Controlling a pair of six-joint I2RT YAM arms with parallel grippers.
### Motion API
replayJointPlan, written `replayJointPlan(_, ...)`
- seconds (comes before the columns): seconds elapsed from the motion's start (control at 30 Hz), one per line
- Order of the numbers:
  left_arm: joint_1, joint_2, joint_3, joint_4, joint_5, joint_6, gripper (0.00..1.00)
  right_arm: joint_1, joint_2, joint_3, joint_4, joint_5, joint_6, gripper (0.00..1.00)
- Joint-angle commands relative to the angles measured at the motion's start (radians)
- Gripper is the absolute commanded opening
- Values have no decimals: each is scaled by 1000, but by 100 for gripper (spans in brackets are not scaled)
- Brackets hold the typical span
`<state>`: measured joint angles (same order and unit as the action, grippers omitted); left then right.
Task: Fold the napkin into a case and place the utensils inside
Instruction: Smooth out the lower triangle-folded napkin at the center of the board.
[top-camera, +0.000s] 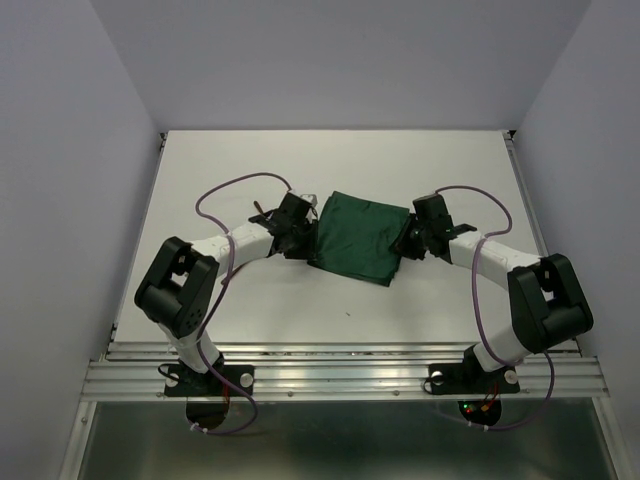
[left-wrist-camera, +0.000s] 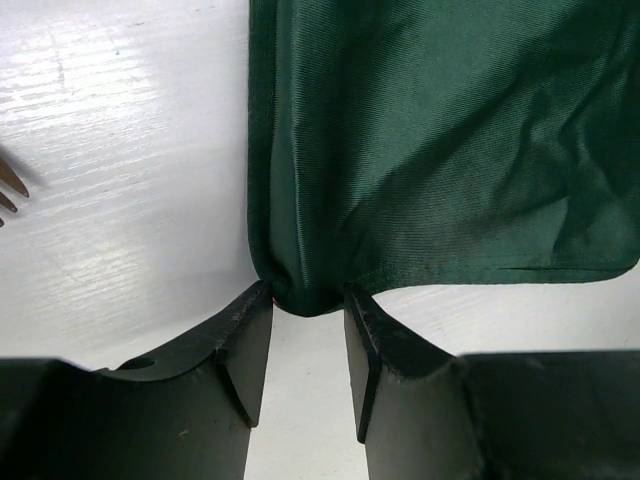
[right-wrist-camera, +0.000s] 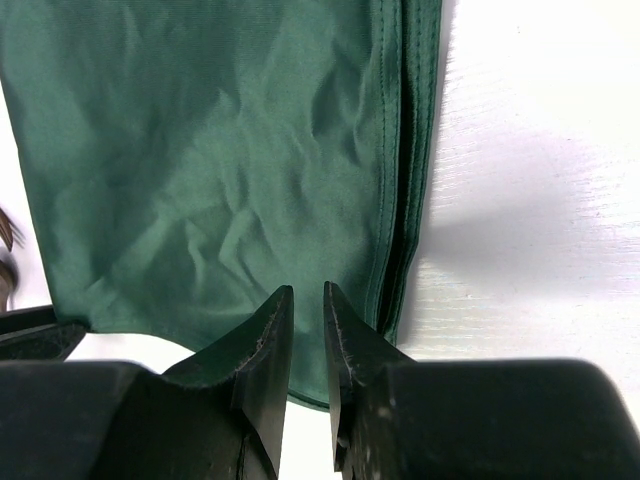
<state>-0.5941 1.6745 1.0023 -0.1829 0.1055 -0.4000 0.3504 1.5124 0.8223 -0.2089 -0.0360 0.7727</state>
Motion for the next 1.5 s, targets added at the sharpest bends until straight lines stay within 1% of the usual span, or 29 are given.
replayJointPlan(0.0, -6, 22, 4, 28, 22, 6, 44, 5, -6, 26, 6, 8, -10, 24)
replayJointPlan(0.27, -10, 36, -2, 26, 14, 7, 47, 5, -9, 26, 3, 10, -13, 24)
replayJointPlan(0.37, -10, 40, -2, 33, 17, 3, 42, 5, -9, 24, 5, 8, -10, 24)
replayJointPlan(0.4, -10, 44, -1, 37, 22, 1, 38, 5, -11, 23, 3, 8, -10, 24)
replayJointPlan(0.57, -12, 65, 9, 51, 49, -5, 33, 5, -15, 21, 3, 15, -7, 24)
replayJointPlan(0.6, -10, 71, 9, 56, 57, -7, 29, 5, -15, 20, 3, 19, -4, 24)
replayJointPlan(0.73, -12, 83, 2, 72, 89, -13, 20, 5, -21, 24, -9, 31, -3, 25)
replayJointPlan(0.77, -10, 85, 1, 76, 97, -14, 17, 5, -23, 24, -9, 31, -4, 25)
replayJointPlan(0.8, -10, 87, 2, 83, 105, -17, 7, 5, -29, 32, -10, 31, -7, 25)
replayJointPlan(0.83, -10, 85, 7, 83, 123, -19, 1, 5, -31, 37, -14, 30, -10, 25)
replayJointPlan(0.9, -4, 70, 28, 83, 147, -26, 0, 5, -37, 54, -21, 31, -18, 26)
replayJointPlan(0.93, -1, 53, 30, 100, 187, -42, 0, -8, -46, 76, -33, 31, -26, 26)
replayJointPlan(1.0, 20, 1, 21, 146, 232, -63, 0, -19, -60, 103, -43, 31, -41, 27)
replayJointPlan(1.07, 36, -25, 13, 169, 290, -97, 0, -28, -78, 136, -58, 60, -50, 28)
replayJointPlan(1.13, 50, -48, -13, 175, 316, -124, 0, -28, -87, 165, -73, 67, -64, 29)
replayJointPlan(1.23, 51, -68, -57, 247, 319, -161, 0, -28, -86, 178, -84, 64, -73, 29)
replayJointPlan(1.27, 51, -76, -95, 278, 321, -183, 0, -28, -81, 173, -84, 59, -72, 29)
replayJointPlan(1.47, 51, -35, -172, 292, 281, -181, 0, -28, -54, 118, -80, 44, -61, 29)
